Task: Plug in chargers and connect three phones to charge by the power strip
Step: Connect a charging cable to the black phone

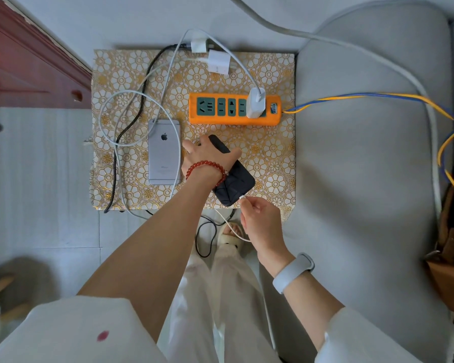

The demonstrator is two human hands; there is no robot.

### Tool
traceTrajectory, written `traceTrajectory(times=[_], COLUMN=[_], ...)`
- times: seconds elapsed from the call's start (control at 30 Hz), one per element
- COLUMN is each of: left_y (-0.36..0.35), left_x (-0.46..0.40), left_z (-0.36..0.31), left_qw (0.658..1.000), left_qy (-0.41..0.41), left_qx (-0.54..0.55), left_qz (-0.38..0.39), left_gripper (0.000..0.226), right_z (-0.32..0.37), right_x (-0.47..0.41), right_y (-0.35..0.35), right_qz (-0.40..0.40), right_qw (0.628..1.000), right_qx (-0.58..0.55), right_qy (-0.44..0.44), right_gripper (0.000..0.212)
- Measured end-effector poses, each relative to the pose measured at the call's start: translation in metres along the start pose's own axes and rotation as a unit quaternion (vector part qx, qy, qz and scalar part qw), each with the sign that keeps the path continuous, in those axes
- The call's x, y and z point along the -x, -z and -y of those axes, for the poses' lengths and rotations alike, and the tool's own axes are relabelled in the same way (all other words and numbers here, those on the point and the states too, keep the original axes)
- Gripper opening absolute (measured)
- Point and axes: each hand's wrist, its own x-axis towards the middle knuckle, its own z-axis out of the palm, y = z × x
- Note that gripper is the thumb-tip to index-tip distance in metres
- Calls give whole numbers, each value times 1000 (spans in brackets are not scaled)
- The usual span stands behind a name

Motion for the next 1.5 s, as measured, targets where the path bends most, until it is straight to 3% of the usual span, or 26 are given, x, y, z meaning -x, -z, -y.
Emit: traceTrajectory(times=[0.1,0.37,0.57,0.73,0.9,1.07,1.2,1.3,1.5], left_y=[-2,-8,-11,-7,-26,-52,-61,-61,-56], left_x=[1,3,7,6,23,41,47,45,35], left_z=[0,-2,3,-1,-17,-41,-41,-34,-36], left_qw=[1000,999,997,996,984,958,953,942,930], left_qy=[0,10,-40,-74,-172,-281,-258,-263,-243], left_qx=[-6,5,-11,-3,-47,13,100,134,200], left_qz=[-9,-41,-60,-53,-10,49,122,158,191], left_gripper=[81,79,78,80,72,74,76,79,69], right_z=[0,3,-7,-15,-34,-39,-31,-29,-28], right_x=[0,-16,-10,-6,-2,-6,-24,-25,-12], right_y=[4,8,-4,-3,14,15,22,28,28], right_qz=[8,-1,15,-27,-92,-185,-233,-196,-170], right_qw=[999,986,984,995,992,976,964,969,956], right_qx=[53,164,175,94,49,-16,24,109,238], right_qy=[-5,-4,-16,-17,-70,-115,-128,-107,20], right_gripper=[19,14,13,11,13,14,24,23,45])
